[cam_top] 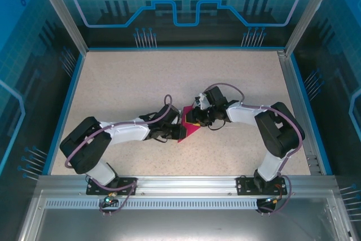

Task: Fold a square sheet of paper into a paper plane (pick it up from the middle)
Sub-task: Fourth fold the wing at the center of the table.

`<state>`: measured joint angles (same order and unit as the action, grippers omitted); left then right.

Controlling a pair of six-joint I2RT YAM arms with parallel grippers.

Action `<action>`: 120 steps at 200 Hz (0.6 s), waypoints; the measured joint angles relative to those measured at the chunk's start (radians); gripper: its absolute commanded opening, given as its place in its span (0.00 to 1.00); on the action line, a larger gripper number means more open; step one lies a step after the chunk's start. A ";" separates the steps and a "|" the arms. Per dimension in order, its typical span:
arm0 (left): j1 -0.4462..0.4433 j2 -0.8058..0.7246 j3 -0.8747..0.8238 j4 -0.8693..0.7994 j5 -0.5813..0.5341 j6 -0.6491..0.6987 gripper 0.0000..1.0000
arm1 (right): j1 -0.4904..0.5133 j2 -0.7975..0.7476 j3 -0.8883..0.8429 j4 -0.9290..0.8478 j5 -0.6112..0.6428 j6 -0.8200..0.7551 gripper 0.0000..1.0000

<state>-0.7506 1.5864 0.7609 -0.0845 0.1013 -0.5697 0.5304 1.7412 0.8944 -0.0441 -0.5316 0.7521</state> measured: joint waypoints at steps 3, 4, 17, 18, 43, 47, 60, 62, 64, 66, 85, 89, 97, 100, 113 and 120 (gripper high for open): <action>-0.003 0.003 0.003 0.000 -0.003 0.000 0.25 | 0.000 0.000 0.000 0.000 0.000 0.000 0.37; -0.005 0.004 0.004 0.000 -0.004 0.000 0.25 | 0.000 0.000 0.000 0.000 0.000 0.000 0.37; -0.017 0.011 0.012 -0.005 -0.023 0.002 0.22 | 0.000 0.000 0.000 0.000 0.000 0.000 0.37; -0.017 0.011 0.013 -0.005 -0.024 0.002 0.22 | 0.000 0.000 0.000 0.000 0.000 0.000 0.37; -0.026 0.014 0.016 -0.025 -0.059 0.002 0.23 | 0.000 0.000 0.000 0.000 0.001 0.000 0.37; -0.026 0.014 0.016 -0.029 -0.066 0.002 0.24 | 0.000 0.000 0.000 0.000 0.001 0.000 0.37; -0.027 0.014 0.016 -0.042 -0.088 0.003 0.24 | 0.000 0.000 0.000 0.000 0.001 0.000 0.37; -0.027 0.014 0.016 -0.043 -0.090 0.003 0.24 | 0.000 0.000 0.000 0.000 0.001 0.000 0.37; -0.027 0.014 0.016 -0.045 -0.092 0.003 0.24 | 0.000 0.000 0.000 0.000 0.001 0.000 0.37; -0.027 0.014 0.016 -0.047 -0.095 0.003 0.24 | 0.000 0.000 0.000 0.000 0.001 0.000 0.37; -0.027 0.015 0.017 -0.057 -0.113 0.004 0.23 | 0.000 0.000 0.000 -0.001 0.001 0.000 0.37; -0.027 0.015 0.018 -0.060 -0.114 0.004 0.23 | 0.000 0.000 0.000 0.000 0.001 0.000 0.37; -0.029 0.016 0.019 -0.061 -0.117 0.004 0.22 | 0.000 0.000 0.000 -0.001 0.001 -0.001 0.36; -0.030 0.017 0.019 -0.062 -0.118 0.004 0.21 | 0.000 0.000 0.000 0.000 0.001 -0.001 0.37; -0.035 0.018 0.024 -0.068 -0.124 0.005 0.18 | 0.000 0.000 0.000 -0.001 0.001 0.000 0.37; -0.038 0.019 0.025 -0.068 -0.124 0.005 0.16 | 0.000 0.000 0.000 -0.001 0.001 -0.001 0.37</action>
<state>-0.7883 1.6054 0.7860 -0.1524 -0.0231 -0.5648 0.5304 1.7412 0.8944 -0.0448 -0.5308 0.7513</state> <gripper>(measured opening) 0.185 0.366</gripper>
